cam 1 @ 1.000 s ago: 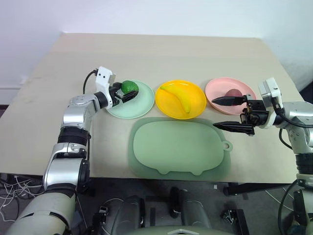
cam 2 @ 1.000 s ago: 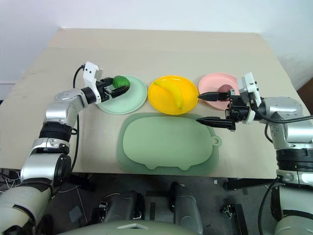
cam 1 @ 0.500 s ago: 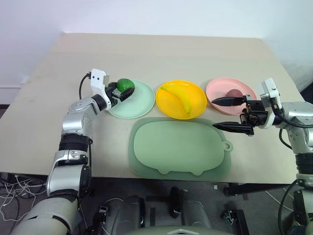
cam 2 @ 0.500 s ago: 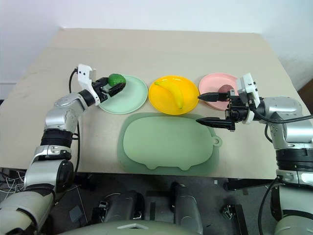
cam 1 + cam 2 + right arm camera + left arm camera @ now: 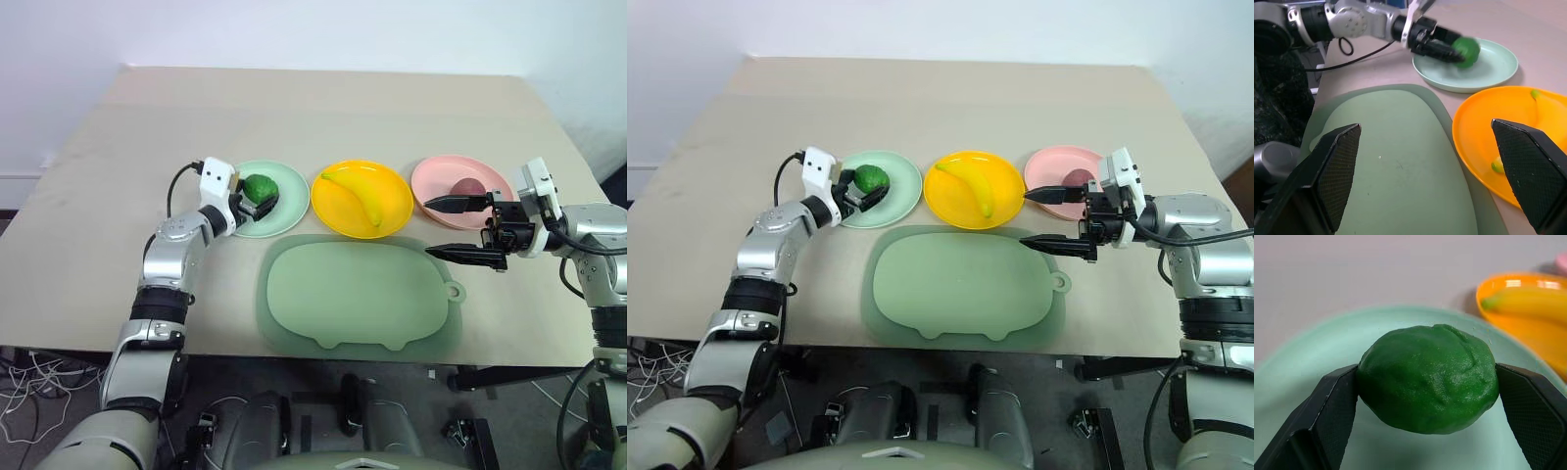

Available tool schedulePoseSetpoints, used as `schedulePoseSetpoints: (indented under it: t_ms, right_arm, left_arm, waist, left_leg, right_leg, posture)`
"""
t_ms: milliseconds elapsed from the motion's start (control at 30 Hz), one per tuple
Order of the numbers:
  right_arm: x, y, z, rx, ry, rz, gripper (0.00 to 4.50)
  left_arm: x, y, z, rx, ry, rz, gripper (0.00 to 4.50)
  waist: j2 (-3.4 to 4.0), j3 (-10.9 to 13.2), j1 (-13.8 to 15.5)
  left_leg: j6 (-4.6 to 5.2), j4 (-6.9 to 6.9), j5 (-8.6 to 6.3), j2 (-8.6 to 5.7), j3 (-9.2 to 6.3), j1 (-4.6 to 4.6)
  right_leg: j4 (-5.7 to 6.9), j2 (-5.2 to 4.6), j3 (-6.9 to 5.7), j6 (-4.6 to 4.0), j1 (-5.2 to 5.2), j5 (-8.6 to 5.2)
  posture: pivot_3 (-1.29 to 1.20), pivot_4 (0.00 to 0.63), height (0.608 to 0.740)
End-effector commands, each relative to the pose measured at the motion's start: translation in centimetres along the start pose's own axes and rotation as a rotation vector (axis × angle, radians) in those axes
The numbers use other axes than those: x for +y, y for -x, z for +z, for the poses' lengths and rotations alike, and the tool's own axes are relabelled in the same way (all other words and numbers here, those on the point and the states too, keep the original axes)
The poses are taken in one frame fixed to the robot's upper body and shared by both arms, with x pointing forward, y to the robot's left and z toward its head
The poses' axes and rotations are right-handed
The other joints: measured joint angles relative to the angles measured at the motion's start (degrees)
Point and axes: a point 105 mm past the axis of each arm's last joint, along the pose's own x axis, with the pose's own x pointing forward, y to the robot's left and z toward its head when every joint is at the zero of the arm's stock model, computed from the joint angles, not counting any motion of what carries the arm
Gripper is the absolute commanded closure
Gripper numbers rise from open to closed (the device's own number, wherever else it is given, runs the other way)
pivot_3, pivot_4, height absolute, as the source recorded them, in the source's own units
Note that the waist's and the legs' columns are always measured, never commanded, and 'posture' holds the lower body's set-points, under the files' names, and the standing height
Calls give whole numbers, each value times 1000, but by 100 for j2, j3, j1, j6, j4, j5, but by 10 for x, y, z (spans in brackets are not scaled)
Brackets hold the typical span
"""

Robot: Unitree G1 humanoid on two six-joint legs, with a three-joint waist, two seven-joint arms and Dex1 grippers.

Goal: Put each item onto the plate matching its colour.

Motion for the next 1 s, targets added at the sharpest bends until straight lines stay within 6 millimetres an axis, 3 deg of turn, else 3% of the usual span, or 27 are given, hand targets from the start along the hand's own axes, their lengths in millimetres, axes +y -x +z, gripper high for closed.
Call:
schedulePoseSetpoints:
  t_ms: [33, 233, 267, 300, 500, 633, 767, 900, 967, 1000]
  right_arm:
    - [-1, 2, 9, -5, 46, -5, 0]
    - [-1, 2, 10, -10, 48, -5, 0]
    - [-1, 2, 10, -9, 51, -5, 0]
    - [-1, 2, 10, -8, 51, -6, 0]
    - [-1, 2, 10, -9, 47, -3, 0]
    - [-2, 2, 9, -4, 48, -9, 0]
    - [-2, 2, 9, -7, 45, -8, 0]
    - [-2, 2, 9, -5, 47, -10, 0]
    - [-2, 1, 10, -6, 48, -8, 0]
    - [-3, 1, 9, -3, 48, -12, 0]
  left_arm:
    - [-9, 3, 28, -70, -222, -24, 71]
    - [-20, 4, 11, -8, -138, -127, 71]
    - [-15, 4, 15, -21, 3, -119, 71]
    - [-16, 4, 23, -56, 13, -136, 71]
    - [-14, 5, 38, -92, -218, -86, 71]
    - [-10, 4, 48, -140, -137, -77, 71]
    - [-14, 7, 57, -168, -299, -65, 71]
    - [-10, 8, 53, -175, -231, -64, 71]
    - [-6, 10, 54, -193, -63, -77, 71]
    - [-7, 11, 57, -202, -74, -88, 71]
  waist:
    - [0, 0, 1]
    - [1, 0, 5]
    - [0, 0, 4]
    - [1, 0, 2]
    - [1, 0, 1]
    - [0, 0, 11]
    - [1, 0, 2]
    - [1, 0, 1]
    - [1, 0, 1]
    - [1, 0, -1]
  left_leg:
    - [0, 0, 0, 0, 0, 0]
    - [1, 0, 0, -1, 0, 2]
    - [1, 0, 0, -1, 0, 1]
    - [1, 0, -1, -1, -1, 1]
    - [1, 0, -1, 0, -2, 1]
    - [1, 1, -1, 0, -2, 0]
    - [1, 0, -1, -1, -2, 1]
    - [1, -1, -1, 0, -1, 2]
    - [1, -1, -1, 0, -1, 2]
    - [1, -1, -1, 0, -1, 1]
  right_leg:
    - [0, 0, 0, 0, 0, 0]
    - [0, -2, 0, 0, 2, 0]
    - [0, -2, 0, 0, 1, 0]
    - [-1, -1, 0, 0, 1, 0]
    - [0, -1, 0, 0, 1, 0]
    - [0, -2, 0, 0, 1, 0]
    - [-1, -2, 0, 0, 1, 0]
    - [-1, -1, 0, 0, 1, 0]
    - [-1, -1, 0, 0, 1, 0]
    - [-1, -1, 0, 0, 1, 0]
  posture:
    - [0, 150, 740]
    - [0, 150, 740]
    - [0, 150, 740]
    - [0, 150, 740]
    - [0, 150, 740]
    - [0, 150, 740]
    - [0, 150, 740]
    - [0, 150, 740]
    - [0, 150, 740]
    - [0, 150, 740]
